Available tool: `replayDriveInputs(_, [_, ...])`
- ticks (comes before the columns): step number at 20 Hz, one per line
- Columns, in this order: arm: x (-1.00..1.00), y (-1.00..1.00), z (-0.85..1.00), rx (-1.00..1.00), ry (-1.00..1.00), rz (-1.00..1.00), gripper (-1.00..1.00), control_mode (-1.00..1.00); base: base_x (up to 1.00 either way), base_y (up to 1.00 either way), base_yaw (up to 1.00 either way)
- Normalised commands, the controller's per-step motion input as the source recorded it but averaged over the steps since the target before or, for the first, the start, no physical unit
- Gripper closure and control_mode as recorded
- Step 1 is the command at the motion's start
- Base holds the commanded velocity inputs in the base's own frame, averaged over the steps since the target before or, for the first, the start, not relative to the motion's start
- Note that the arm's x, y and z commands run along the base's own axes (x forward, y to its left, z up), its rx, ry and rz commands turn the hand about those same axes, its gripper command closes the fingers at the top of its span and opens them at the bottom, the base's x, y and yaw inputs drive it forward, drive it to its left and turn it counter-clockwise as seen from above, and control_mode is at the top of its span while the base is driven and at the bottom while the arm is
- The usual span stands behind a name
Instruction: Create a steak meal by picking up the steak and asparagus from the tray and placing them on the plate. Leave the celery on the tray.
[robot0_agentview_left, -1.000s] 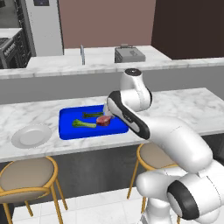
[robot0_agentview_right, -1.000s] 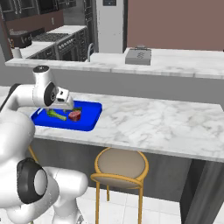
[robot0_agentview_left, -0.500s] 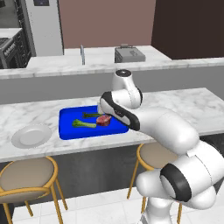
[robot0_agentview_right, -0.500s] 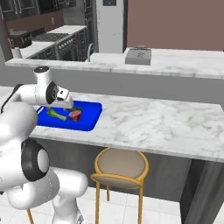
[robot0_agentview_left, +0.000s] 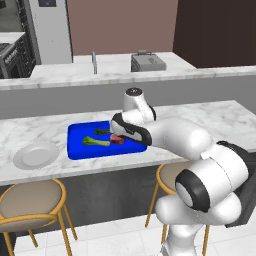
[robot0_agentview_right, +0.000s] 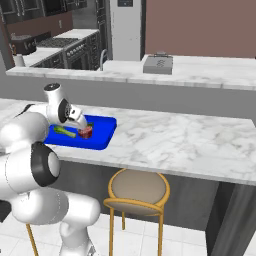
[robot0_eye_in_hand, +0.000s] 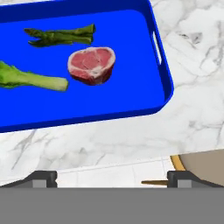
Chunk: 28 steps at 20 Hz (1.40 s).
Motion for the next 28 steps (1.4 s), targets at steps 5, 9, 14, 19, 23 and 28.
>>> replayDriveInputs(5, [0.40, 0.00, -0.28, 0.00, 0.00, -0.08, -1.00, -1.00, 0.00, 0.00, 0.00])
replayDriveInputs(9, [0.45, 0.00, -0.04, 0.00, 0.05, -0.01, -1.00, -1.00, 0.00, 0.00, 0.00])
replayDriveInputs(14, [0.39, 0.03, -0.04, 0.00, 0.05, 0.00, -1.00, -1.00, 0.00, 0.00, 0.00])
replayDriveInputs(19, [0.31, 0.07, -0.20, 0.00, 0.02, 0.00, -1.00, -1.00, 0.00, 0.00, 0.00])
replayDriveInputs(23, [0.24, 0.05, -0.28, 0.00, 0.01, 0.00, -1.00, -1.00, 0.00, 0.00, 0.00])
replayDriveInputs(28, [0.20, 0.04, -0.30, 0.00, 0.00, 0.00, -1.00, -1.00, 0.00, 0.00, 0.00])
